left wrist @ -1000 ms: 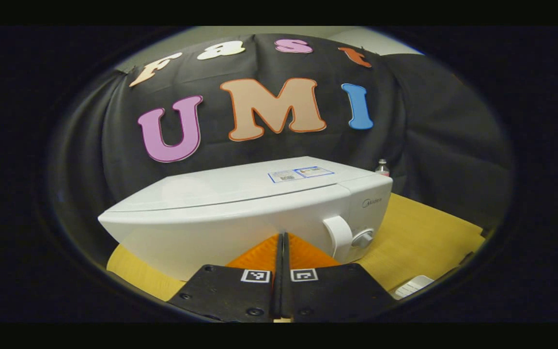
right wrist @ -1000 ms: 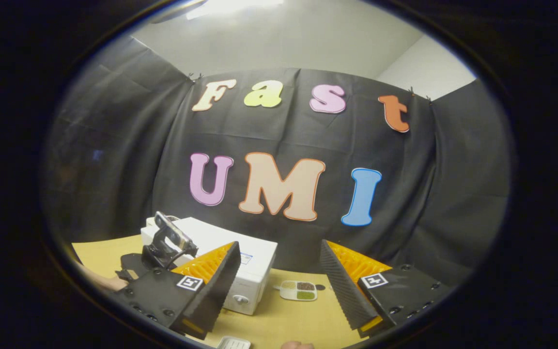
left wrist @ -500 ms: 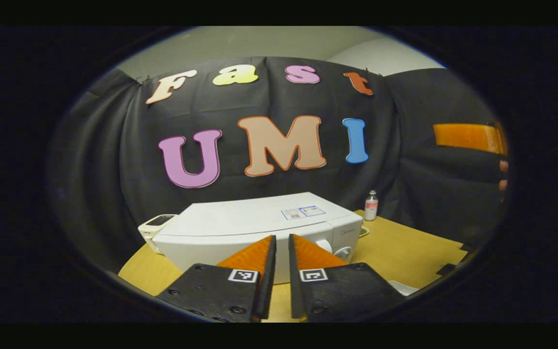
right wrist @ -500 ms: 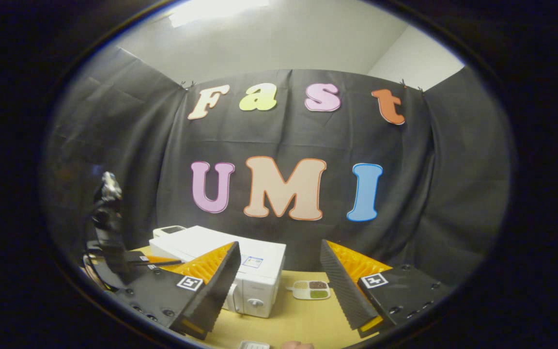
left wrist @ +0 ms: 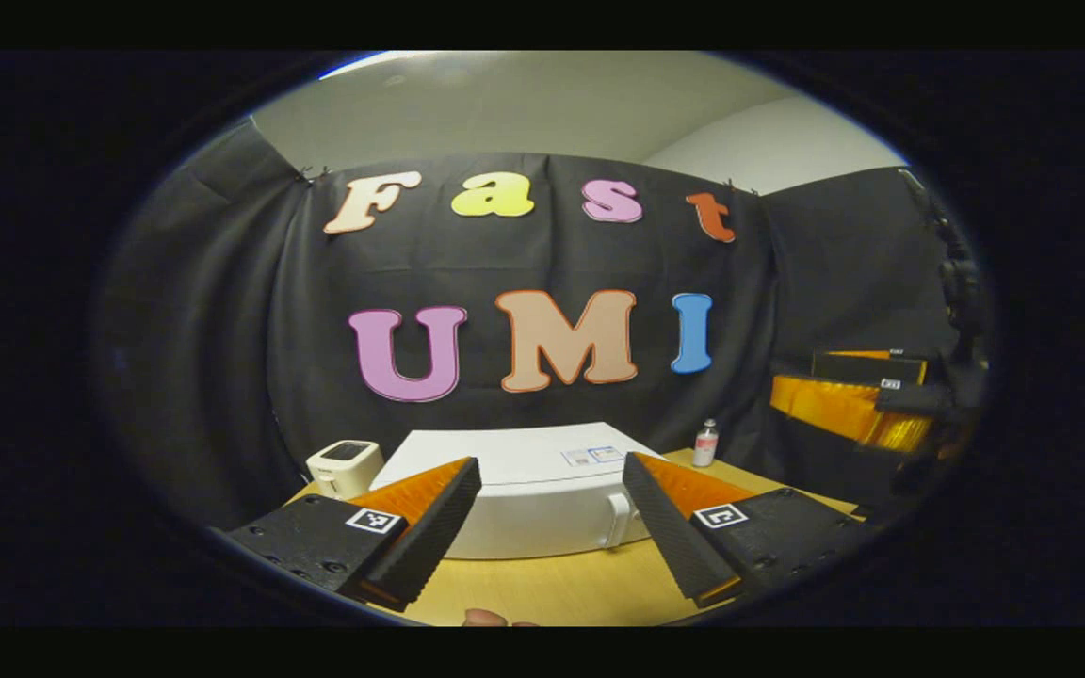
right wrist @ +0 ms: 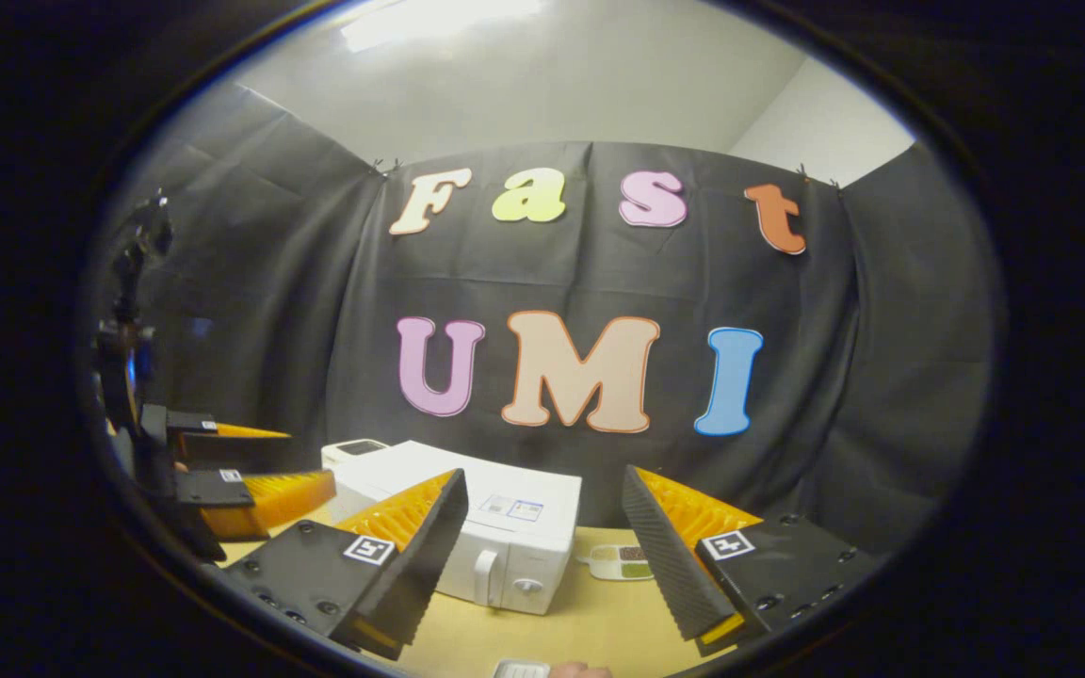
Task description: Open the microwave oven with the left hand, put the food in, and close the microwave oven.
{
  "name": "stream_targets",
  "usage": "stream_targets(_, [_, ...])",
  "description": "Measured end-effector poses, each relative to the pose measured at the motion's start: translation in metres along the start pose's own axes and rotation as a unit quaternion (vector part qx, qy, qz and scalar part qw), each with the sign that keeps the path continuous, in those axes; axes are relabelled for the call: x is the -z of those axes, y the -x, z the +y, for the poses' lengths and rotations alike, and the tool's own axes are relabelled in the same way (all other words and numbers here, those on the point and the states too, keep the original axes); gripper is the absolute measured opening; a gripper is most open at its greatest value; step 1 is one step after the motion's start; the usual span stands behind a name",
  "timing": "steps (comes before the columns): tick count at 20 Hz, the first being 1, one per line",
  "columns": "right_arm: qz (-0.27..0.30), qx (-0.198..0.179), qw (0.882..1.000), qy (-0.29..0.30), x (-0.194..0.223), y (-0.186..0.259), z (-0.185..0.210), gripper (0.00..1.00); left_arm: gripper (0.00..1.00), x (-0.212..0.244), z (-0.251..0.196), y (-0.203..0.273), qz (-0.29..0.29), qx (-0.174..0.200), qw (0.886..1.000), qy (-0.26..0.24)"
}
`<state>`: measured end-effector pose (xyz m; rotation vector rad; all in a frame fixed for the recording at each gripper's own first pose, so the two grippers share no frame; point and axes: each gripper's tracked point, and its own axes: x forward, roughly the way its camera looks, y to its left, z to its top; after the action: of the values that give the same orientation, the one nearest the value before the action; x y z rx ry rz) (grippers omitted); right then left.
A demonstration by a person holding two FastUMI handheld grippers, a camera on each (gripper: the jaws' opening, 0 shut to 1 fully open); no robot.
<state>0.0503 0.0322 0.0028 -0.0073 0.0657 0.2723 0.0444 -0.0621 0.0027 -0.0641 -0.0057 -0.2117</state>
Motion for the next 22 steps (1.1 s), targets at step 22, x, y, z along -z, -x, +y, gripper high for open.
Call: stream_targets(22, [-0.003,0.012,1.000,-0.012,-0.027,0.046,0.030,0.96,0.97,-0.030,0.026,0.078,-0.001,-0.037,0.999,-0.040])
